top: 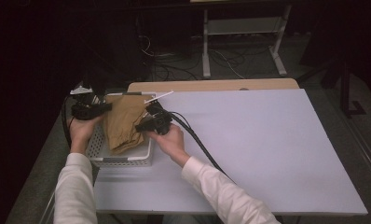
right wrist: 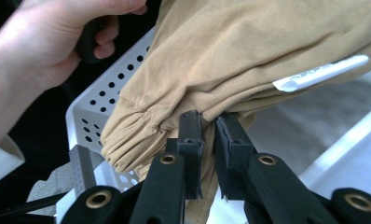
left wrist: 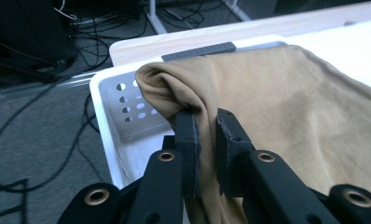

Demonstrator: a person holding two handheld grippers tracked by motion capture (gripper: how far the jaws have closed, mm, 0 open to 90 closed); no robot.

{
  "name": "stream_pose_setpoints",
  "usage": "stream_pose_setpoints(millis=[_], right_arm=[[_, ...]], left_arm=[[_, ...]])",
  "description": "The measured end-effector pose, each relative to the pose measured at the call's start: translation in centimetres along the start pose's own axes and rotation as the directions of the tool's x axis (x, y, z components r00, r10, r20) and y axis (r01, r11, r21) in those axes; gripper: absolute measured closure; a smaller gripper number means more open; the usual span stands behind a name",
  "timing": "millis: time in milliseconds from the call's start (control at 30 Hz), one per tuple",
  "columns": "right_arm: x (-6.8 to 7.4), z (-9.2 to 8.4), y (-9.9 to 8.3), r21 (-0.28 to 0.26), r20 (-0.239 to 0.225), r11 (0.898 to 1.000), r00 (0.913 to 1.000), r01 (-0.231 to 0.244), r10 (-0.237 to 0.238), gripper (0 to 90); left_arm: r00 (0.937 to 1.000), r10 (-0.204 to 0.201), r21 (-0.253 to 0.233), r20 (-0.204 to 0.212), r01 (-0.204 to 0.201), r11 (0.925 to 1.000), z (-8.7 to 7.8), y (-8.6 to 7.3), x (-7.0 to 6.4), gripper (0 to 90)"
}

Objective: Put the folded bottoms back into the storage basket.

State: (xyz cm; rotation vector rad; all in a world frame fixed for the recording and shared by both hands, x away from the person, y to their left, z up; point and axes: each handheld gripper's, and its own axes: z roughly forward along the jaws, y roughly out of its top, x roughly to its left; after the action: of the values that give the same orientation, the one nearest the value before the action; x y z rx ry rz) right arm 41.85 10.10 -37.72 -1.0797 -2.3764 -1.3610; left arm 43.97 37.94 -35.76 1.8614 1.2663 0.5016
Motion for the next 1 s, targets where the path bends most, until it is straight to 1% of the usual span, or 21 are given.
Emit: stream_pose_setpoints(millis=[67,133,200,267,300,333,367,400,433,500,533,567,600,633,667,733,800,867,933,1000], right_arm=[[0.0,0.0,0.0,0.008,-0.003,1.000,1.0000,-0.001,0.001,79.2],[0.0,0.1,-0.1,0.022,-0.001,1.000,1.0000,0.000,0.000,77.9],[-0.1,0.1,-0.1,0.029,-0.005,1.000,1.0000,0.001,-0.001,73.4],[-0.1,-0.1,0.1,0.015,0.011,1.000,0.9999,0.012,-0.012,62.7],[-0.1,-0.4,0.1,-0.005,0.022,1.000,0.9996,0.020,-0.020,56.7],[-0.1,-0.7,0.2,-0.025,0.032,1.000,0.9994,0.016,-0.015,53.7],[-0.1,-0.9,0.3,-0.037,0.037,0.999,0.9991,0.024,-0.022,51.2],[0.0,-1.2,0.5,-0.048,0.046,0.998,0.9983,0.037,-0.035,46.5],[0.0,-1.5,0.6,-0.064,0.066,0.996,0.9964,0.057,-0.053,41.3],[-0.1,-2.1,0.9,-0.067,0.086,0.995,0.9938,0.077,-0.071,31.1],[-0.1,-2.2,0.9,-0.066,0.092,0.994,0.9929,0.081,-0.075,26.1],[-0.3,-2.4,1.0,-0.067,0.103,0.994,0.9918,0.083,-0.076,21.8],[-0.4,-2.6,1.1,-0.066,0.122,0.995,0.9901,0.078,-0.069,17.5],[-0.5,-2.8,1.1,-0.062,0.139,0.995,0.9880,0.077,-0.068,15.1],[-0.6,-3.0,1.2,-0.062,0.144,0.995,0.9873,0.076,-0.067,13.8],[-1.0,-3.5,1.2,-0.063,0.135,0.995,0.9886,0.076,-0.067,12.6],[-1.3,-3.9,1.3,-0.058,0.140,0.996,0.9881,0.072,-0.063,7.5],[-1.4,-4.3,1.4,-0.046,0.154,0.996,0.9857,0.078,-0.070,0.0],[-1.6,-4.9,1.5,-0.047,0.162,0.996,0.9847,0.071,-0.063,0.0],[-1.8,-5.5,1.5,-0.057,0.156,0.996,0.9861,0.066,-0.056,0.0]], left_arm=[[1.0000,-0.001,0.015,-0.003,0.001,0.9999,0.2,-0.1,0.0,79.6],[1.0000,-0.003,0.016,-0.006,0.003,0.9999,0.3,-0.3,0.0,78.5],[0.9998,-0.014,0.007,-0.016,0.014,0.9999,0.2,-0.3,-0.1,74.3],[0.9994,-0.030,-0.006,-0.016,0.030,0.9995,0.0,-0.3,-0.1,66.3],[0.9990,-0.044,-0.010,-0.012,0.044,0.9990,0.0,-0.2,-0.2,62.1],[0.9986,-0.053,-0.007,-0.007,0.053,0.9986,-0.1,-0.1,-0.2,55.5],[0.9983,-0.057,-0.004,-0.008,0.057,0.9984,-0.1,0.0,-0.3,49.4],[0.9980,-0.060,0.000,-0.019,0.060,0.9982,-0.2,0.1,-0.4,44.7],[0.9977,-0.063,-0.002,-0.025,0.063,0.9980,-0.3,0.1,-0.5,39.6],[0.9964,-0.069,-0.003,-0.048,0.069,0.9976,-0.4,0.2,-0.7,29.1],[0.9954,-0.079,-0.002,-0.055,0.078,0.9969,-0.5,0.3,-0.7,26.4],[0.9956,-0.082,0.001,-0.046,0.082,0.9966,-0.5,0.2,-0.8,24.0],[0.9962,-0.077,0.005,-0.040,0.077,0.9970,-0.5,0.2,-0.9,19.0],[0.9963,-0.077,0.007,-0.039,0.077,0.9970,-0.5,0.2,-1.0,16.4],[0.9966,-0.075,0.012,-0.035,0.076,0.9971,-0.4,0.2,-1.1,14.9],[0.9971,-0.075,0.026,-0.015,0.075,0.9968,-0.3,0.3,-1.4,8.8],[0.9979,-0.065,0.033,-0.006,0.065,0.9974,-0.2,0.4,-1.8,4.3],[0.9981,-0.061,0.029,0.004,0.061,0.9977,-0.1,0.5,-2.2,1.8],[0.9987,-0.049,0.036,0.011,0.049,0.9981,0.0,0.6,-2.6,1.0],[0.9989,-0.045,0.034,0.016,0.044,0.9985,0.0,0.6,-2.9,0.0]])
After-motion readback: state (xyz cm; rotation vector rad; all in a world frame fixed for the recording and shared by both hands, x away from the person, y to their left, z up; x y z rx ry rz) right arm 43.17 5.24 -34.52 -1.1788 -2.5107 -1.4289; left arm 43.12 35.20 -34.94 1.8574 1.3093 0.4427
